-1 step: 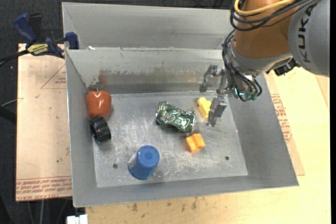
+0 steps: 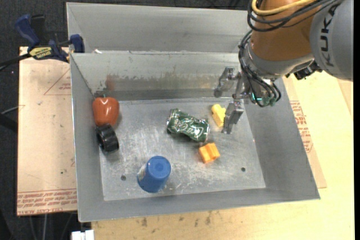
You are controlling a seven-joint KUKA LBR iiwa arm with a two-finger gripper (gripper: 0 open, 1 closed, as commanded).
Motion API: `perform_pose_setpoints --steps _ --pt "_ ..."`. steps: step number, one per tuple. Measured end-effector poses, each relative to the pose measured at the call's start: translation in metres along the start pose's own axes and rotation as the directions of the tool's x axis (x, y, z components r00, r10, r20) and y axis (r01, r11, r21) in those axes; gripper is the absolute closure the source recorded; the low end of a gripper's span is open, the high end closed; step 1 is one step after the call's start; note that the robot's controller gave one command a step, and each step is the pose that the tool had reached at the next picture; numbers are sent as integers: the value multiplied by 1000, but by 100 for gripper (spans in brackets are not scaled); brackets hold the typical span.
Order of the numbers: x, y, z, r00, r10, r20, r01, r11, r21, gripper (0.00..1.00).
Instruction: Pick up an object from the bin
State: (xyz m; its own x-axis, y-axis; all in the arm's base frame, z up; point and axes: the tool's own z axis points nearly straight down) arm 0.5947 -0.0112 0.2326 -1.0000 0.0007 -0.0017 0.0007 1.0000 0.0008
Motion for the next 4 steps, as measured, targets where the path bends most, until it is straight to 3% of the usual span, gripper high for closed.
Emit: perform_pose_setpoints --steps 1,2,3,4 --pt "8 2 26 998 -68 6 68 998 1 0" --pt "8 37 158 919 -394 12 394 919 1 100" --pt "10 36 160 919 -393 5 393 919 1 0" --pt "10 36 160 919 -394 5 394 919 1 0"
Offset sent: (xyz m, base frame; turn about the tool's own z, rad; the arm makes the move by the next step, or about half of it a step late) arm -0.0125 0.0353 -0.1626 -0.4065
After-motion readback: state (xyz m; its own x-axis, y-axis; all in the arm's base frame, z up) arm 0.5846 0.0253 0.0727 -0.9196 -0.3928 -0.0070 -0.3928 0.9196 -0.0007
